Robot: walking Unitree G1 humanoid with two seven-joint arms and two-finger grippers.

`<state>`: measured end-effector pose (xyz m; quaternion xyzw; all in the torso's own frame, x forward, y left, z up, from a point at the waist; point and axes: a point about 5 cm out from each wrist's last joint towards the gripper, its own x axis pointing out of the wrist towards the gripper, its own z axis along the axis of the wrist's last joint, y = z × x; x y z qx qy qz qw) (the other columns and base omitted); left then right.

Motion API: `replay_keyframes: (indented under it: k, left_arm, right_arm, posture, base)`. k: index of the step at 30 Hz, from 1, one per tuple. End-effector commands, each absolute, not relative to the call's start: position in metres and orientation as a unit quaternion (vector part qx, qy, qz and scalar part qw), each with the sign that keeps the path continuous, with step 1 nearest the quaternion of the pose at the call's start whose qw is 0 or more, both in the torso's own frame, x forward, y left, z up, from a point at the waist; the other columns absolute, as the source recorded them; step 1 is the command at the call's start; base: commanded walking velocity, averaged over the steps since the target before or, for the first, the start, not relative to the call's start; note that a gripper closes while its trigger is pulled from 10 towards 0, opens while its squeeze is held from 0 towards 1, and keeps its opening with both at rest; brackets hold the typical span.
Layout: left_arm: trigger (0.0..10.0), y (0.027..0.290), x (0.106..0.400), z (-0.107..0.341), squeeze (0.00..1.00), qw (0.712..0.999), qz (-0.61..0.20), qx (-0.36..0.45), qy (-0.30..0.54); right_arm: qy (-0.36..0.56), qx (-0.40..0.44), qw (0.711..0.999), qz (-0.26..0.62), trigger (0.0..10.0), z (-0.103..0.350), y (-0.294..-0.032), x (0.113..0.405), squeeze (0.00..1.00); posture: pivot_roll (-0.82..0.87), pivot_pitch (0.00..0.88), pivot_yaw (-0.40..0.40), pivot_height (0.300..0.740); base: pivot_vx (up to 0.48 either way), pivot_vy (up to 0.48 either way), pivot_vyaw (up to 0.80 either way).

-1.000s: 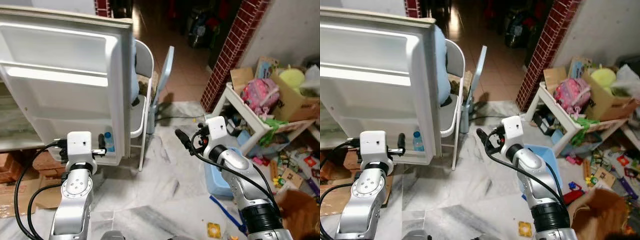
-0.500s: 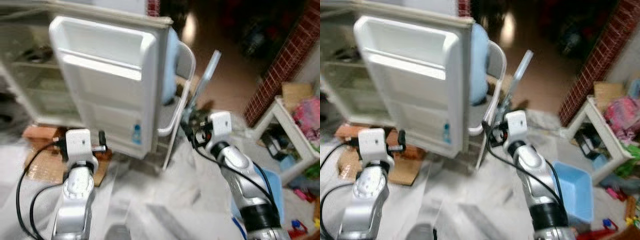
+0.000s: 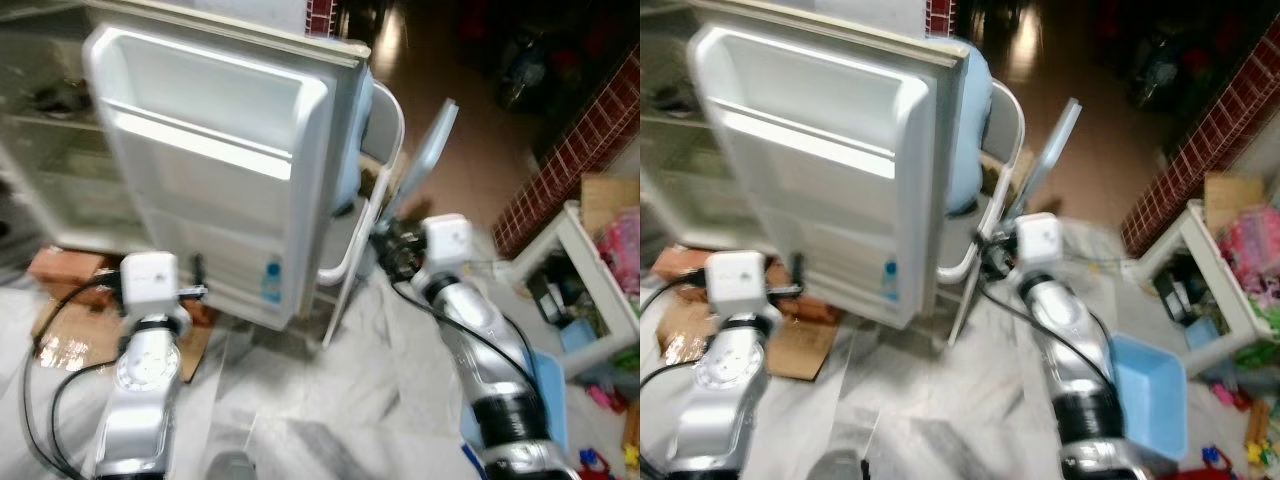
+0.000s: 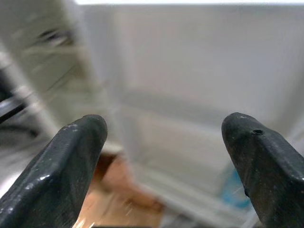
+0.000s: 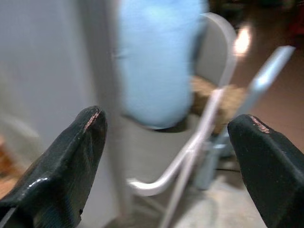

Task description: Restocking fridge

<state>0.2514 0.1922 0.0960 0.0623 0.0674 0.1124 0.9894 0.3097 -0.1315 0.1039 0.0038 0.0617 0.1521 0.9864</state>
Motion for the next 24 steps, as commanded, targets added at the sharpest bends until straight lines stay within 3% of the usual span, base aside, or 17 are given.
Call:
replay_keyframes:
  k: [1,8,13,14,20,24]
  left_arm:
    - [10.0,0.181,0.253,0.096,0.0,0.992,0.098,0.052,0.067]
    - [10.0,0.183,0.251,0.09,0.0,0.988,0.113,0.054,0.09]
    - [10.0,0.187,0.243,0.071,0.0,0.982,0.084,0.021,0.167]
    - [10.0,0.189,0.237,0.059,0.0,0.974,0.071,0.023,0.214]
    - [10.0,0.2,0.229,0.053,0.0,0.968,0.07,0.038,0.236]
    - [10.0,0.2,0.23,0.055,0.0,0.968,0.07,0.033,0.239]
  right_arm:
    - [0.063,-0.002,0.99,0.129,10.0,0.103,-0.147,0.311,0.0]
    - [0.063,-0.004,0.99,0.124,10.0,0.102,-0.151,0.314,0.0]
    - [0.063,-0.003,0.992,0.108,10.0,0.103,-0.158,0.32,0.0]
    - [0.053,0.009,0.994,0.098,10.0,0.107,-0.159,0.325,0.0]
    - [0.027,0.025,0.995,0.094,10.0,0.122,-0.155,0.339,0.0]
    - [0.008,0.025,0.996,0.09,10.0,0.133,-0.146,0.35,0.0]
  posture:
    - [0.07,0.0,-0.077,0.74]
    - [0.08,0.0,-0.086,0.74]
    - [0.08,0.0,-0.081,0.74]
    - [0.09,0.0,-0.078,0.74]
    - [0.09,0.0,-0.072,0.74]
    - [0.1,0.0,-0.073,0.74]
  base:
    - [0.368,0.0,0.0]
    - [0.099,0.0,0.0]
    - [0.0,0.0,0.0]
    - [0.0,0.0,0.0]
    - [0.0,0.0,0.0]
    - [0.0,0.0,0.8]
